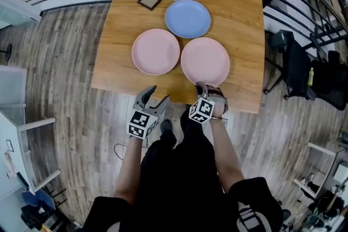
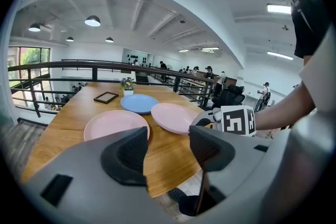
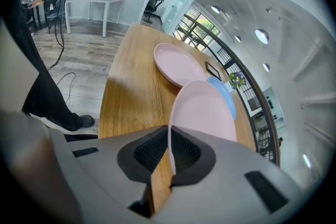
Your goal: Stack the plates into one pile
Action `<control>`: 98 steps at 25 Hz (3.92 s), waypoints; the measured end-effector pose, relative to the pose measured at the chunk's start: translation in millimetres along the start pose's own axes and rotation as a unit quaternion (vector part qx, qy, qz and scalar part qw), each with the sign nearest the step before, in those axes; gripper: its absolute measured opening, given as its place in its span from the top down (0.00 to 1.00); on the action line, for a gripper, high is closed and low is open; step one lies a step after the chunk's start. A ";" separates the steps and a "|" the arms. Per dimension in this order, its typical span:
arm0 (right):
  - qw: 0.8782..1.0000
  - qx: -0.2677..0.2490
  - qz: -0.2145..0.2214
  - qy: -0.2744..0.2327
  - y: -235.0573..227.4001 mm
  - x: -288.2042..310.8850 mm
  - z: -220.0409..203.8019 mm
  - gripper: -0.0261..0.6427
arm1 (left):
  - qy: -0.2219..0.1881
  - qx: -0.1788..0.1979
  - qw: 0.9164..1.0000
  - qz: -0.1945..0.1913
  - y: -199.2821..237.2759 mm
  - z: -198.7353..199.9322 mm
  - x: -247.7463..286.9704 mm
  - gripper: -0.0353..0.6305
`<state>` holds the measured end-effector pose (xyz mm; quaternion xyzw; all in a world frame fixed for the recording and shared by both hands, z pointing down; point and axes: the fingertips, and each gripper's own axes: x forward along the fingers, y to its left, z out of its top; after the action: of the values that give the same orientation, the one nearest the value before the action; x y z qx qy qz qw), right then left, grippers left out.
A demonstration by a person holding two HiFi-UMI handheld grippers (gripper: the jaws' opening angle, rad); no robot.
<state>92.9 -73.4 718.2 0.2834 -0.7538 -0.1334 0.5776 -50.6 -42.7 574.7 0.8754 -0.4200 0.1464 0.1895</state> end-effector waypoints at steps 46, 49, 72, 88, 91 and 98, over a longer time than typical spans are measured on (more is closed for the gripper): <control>0.972 -0.196 0.072 -0.106 -5.8 43.9 118.5 0.92 | -0.047 -0.067 0.981 0.178 80.1 15.6 -54.9 0.56; 0.969 -0.206 0.077 -0.114 -3.3 48.2 124.1 0.92 | -0.049 -0.074 0.977 0.194 81.8 12.4 -59.3 0.56; 0.935 -0.299 0.110 -0.155 15.8 65.2 155.1 0.91 | -0.062 -0.133 0.946 0.288 84.8 -12.5 -87.9 0.56; 0.938 -0.282 0.116 -0.164 23.9 75.7 152.9 0.77 | -0.057 -0.139 0.942 0.301 79.4 -19.8 -88.0 0.56; 0.941 -0.273 0.120 -0.161 22.3 72.8 151.9 0.77 | -0.062 -0.136 0.943 0.297 78.7 -13.0 -87.7 0.56; 0.948 -0.249 0.114 -0.160 15.7 65.1 155.3 0.77 | -0.062 -0.123 0.948 0.287 79.8 -7.5 -86.2 0.56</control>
<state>-69.6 -118.2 732.2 0.0177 -0.8065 -0.2936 0.5128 -166.5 -26.6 562.2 0.6953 -0.6789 0.0871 0.2192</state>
